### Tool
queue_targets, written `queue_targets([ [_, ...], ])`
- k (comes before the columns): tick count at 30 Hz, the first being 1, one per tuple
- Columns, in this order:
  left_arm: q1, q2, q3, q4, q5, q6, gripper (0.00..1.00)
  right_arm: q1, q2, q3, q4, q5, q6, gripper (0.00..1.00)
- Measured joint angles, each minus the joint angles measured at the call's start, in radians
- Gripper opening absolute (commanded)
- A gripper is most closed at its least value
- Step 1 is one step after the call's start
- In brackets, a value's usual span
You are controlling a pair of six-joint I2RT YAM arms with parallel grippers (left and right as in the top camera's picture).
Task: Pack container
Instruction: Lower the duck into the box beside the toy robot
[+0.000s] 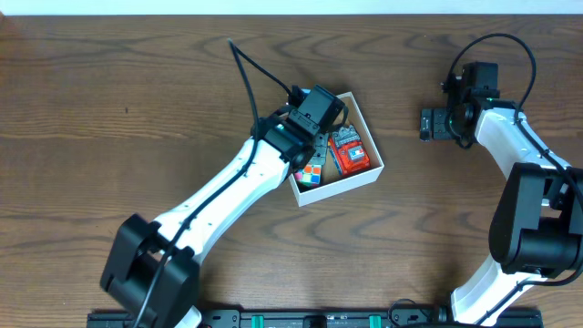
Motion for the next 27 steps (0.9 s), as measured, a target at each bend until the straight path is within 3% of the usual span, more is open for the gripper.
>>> queue_targets([
  [11, 0.000, 0.016, -0.004, 0.001, -0.013, 0.000, 0.36, 0.000, 0.000, 0.000, 0.000, 0.000, 0.000, 0.99],
  [13, 0.000, 0.016, -0.004, 0.001, -0.014, 0.000, 0.64, 0.000, 0.000, 0.000, 0.000, 0.000, 0.000, 0.99],
  [14, 0.000, 0.016, -0.004, 0.001, -0.014, 0.000, 0.72, 0.000, 0.000, 0.000, 0.000, 0.000, 0.000, 0.99],
  [17, 0.000, 0.016, -0.004, 0.001, -0.015, 0.000, 0.75, 0.000, 0.000, 0.000, 0.000, 0.000, 0.000, 0.99],
  [21, 0.000, 0.017, -0.004, 0.001, -0.017, 0.003, 0.74, 0.000, 0.000, 0.000, 0.000, 0.000, 0.000, 0.99],
  [27, 0.000, 0.031, -0.004, 0.002, -0.019, 0.005, 0.49, 0.000, 0.000, 0.000, 0.000, 0.000, 0.000, 0.99],
])
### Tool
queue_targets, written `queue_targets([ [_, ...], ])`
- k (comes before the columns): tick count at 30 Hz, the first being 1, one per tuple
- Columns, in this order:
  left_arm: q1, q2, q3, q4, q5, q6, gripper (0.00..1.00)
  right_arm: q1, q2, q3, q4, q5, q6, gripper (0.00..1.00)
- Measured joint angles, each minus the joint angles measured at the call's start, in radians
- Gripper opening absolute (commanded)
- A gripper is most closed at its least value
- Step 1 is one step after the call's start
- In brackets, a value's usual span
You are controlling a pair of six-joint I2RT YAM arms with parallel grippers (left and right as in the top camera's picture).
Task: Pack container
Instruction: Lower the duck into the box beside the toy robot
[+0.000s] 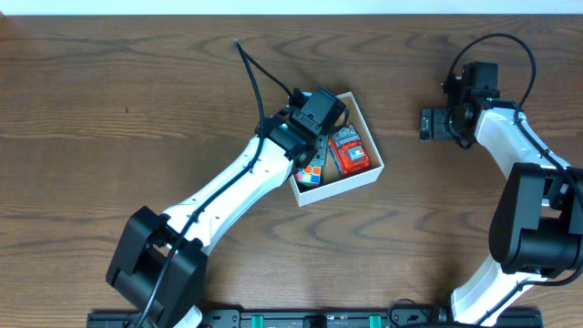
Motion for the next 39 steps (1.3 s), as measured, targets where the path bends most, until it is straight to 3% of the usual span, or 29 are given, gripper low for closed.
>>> queue_targets([
  [4, 0.000, 0.010, 0.000, 0.010, -0.003, 0.001, 0.31, 0.000, 0.000, 0.000, 0.000, 0.000, 0.000, 0.99],
  [8, 0.000, 0.010, 0.000, 0.024, -0.002, 0.019, 0.06, 0.000, 0.000, 0.000, 0.000, 0.000, 0.000, 0.99],
  [39, -0.072, 0.010, 0.042, 0.160, 0.121, 0.051, 0.06, 0.000, 0.000, 0.000, 0.000, 0.000, 0.000, 0.99],
])
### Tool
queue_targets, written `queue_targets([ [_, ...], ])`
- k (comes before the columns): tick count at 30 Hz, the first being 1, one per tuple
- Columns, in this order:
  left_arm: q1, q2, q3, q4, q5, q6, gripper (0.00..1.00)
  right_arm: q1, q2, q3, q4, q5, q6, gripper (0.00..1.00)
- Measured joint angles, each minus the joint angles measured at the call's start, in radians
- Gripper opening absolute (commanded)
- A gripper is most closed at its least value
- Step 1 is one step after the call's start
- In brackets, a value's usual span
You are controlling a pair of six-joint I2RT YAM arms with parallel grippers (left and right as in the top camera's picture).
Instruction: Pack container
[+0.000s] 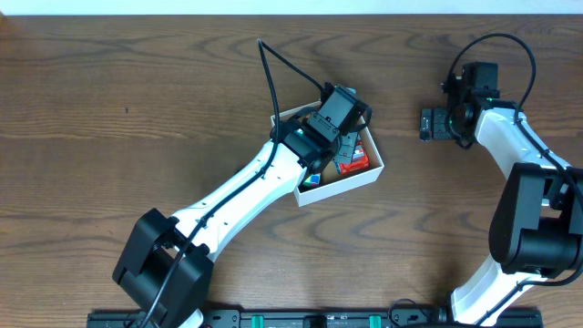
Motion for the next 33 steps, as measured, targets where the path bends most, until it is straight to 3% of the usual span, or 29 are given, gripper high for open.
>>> queue_targets([
  [7, -0.019, 0.014, 0.000, 0.003, -0.011, 0.000, 0.06, 0.000, 0.000, 0.000, 0.000, 0.000, 0.000, 0.99],
  [15, -0.026, 0.156, 0.000, 0.023, -0.010, 0.000, 0.06, 0.000, 0.000, 0.000, 0.000, 0.000, 0.000, 0.99],
  [16, -0.027, 0.169, 0.000, 0.024, -0.010, 0.000, 0.09, 0.000, 0.000, 0.000, 0.000, 0.000, 0.000, 0.99],
  [18, -0.029, 0.188, 0.000, 0.023, -0.010, 0.009, 0.25, 0.000, 0.000, 0.000, 0.000, 0.000, 0.000, 0.99],
  [19, -0.030, 0.193, 0.001, 0.021, -0.010, 0.011, 0.27, 0.000, 0.000, 0.000, 0.000, 0.000, 0.000, 0.99],
  [33, -0.035, 0.109, -0.004, -0.040, -0.012, 0.003, 0.34, 0.000, 0.000, 0.000, 0.000, 0.000, 0.000, 0.99],
])
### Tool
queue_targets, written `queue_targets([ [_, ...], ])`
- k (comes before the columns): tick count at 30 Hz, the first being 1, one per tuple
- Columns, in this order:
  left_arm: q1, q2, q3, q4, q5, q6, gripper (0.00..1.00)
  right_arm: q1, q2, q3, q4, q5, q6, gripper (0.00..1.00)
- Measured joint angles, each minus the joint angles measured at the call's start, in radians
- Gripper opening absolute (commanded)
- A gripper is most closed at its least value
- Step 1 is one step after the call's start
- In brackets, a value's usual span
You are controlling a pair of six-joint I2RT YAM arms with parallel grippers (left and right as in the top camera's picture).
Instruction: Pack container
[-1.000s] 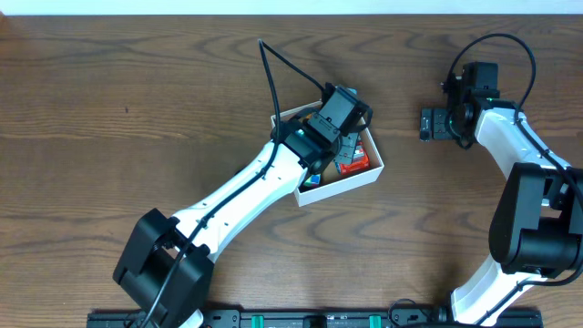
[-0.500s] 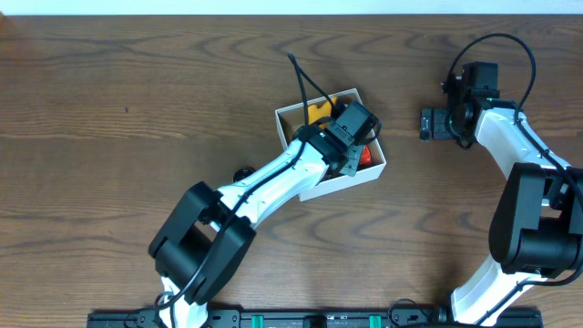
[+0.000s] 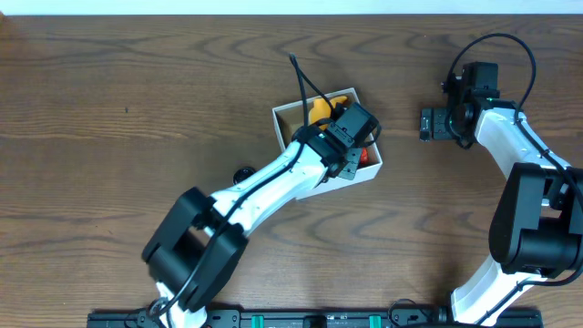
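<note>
The white box [image 3: 281, 120] sits at the table's middle. An orange-yellow item [image 3: 319, 107] lies in its far part, and a sliver of a red item [image 3: 365, 157] shows by the near right wall. My left gripper [image 3: 353, 137] is down over the box's right half. The wrist hides its fingers and the rest of the contents. My right gripper [image 3: 426, 123] rests far right of the box, pointing left, with nothing seen in it. How its jaws stand is unclear.
A small black object [image 3: 243, 173] lies on the wood left of the box, beside my left arm. The brown table [image 3: 109, 109] stretches left and right of the box. A black rail [image 3: 319, 319] runs along the near edge.
My left wrist has shifted right and toward the near side of the box. This uncovers the orange-yellow item and the box's far left corner. The small black object now shows beside the arm.
My left wrist was first over the box's left part, with a red item and a coloured cube visible at the right. It then stood further right each time, and now covers those items. The box and my right arm have stayed put.
</note>
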Motion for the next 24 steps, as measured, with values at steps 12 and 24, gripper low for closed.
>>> queue_targets([
  [12, 0.005, -0.216, -0.004, 0.025, -0.050, 0.002, 0.42, 0.000, 0.000, 0.000, 0.000, 0.000, 0.000, 0.99],
  [24, 0.005, -0.134, -0.004, 0.075, -0.139, 0.005, 0.44, 0.000, 0.000, 0.000, 0.000, 0.000, 0.000, 0.99],
])
